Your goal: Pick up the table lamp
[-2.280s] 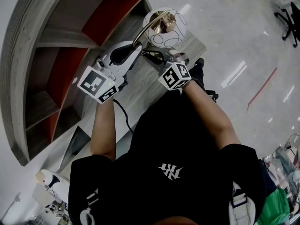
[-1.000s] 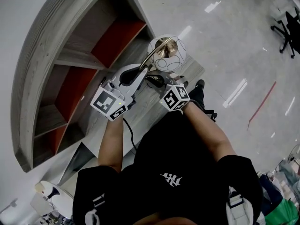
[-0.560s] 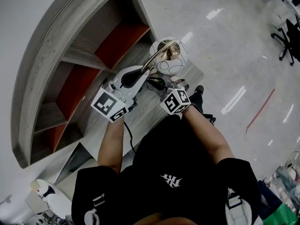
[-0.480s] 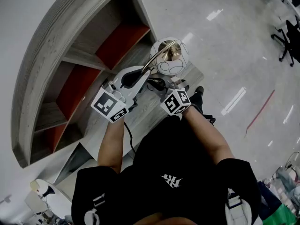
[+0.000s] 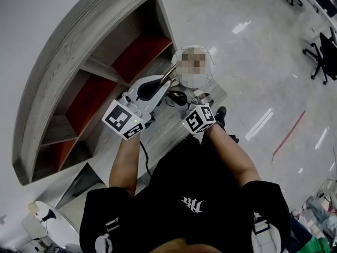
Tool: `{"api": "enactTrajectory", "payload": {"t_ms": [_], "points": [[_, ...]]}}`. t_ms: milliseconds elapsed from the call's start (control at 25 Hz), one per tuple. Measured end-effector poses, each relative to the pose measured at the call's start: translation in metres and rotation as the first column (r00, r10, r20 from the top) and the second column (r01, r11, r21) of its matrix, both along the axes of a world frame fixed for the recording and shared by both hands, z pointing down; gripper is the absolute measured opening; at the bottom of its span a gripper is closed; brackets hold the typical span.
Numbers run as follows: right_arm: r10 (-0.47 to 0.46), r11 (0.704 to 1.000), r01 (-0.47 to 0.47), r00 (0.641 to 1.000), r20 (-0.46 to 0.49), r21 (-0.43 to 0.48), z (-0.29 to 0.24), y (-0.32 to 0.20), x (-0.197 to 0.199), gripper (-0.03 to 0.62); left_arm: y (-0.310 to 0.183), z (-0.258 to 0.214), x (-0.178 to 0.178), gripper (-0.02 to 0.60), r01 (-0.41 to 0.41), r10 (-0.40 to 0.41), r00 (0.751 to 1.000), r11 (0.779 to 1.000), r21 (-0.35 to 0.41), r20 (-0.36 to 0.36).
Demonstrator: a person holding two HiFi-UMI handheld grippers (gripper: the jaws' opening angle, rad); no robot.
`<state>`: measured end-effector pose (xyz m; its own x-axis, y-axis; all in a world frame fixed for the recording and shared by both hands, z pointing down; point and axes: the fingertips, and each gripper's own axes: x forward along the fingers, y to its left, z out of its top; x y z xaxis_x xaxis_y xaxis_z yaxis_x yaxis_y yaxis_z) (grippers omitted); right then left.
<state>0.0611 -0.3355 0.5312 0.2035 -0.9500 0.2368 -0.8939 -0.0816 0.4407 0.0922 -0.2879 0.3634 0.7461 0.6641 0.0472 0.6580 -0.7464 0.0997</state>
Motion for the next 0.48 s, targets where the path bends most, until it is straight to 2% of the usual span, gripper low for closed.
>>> {"api": "enactTrajectory", "payload": {"t_ms": [480], "points": [[-0.004,1.0,0.005,0.997,-0.072,0.015,-0.052,0.002,0.002,0.031,0.006,-0.051,-0.002,0.016,-0.006,0.004,0.997,1.0,-0.017,-0.082]]}}
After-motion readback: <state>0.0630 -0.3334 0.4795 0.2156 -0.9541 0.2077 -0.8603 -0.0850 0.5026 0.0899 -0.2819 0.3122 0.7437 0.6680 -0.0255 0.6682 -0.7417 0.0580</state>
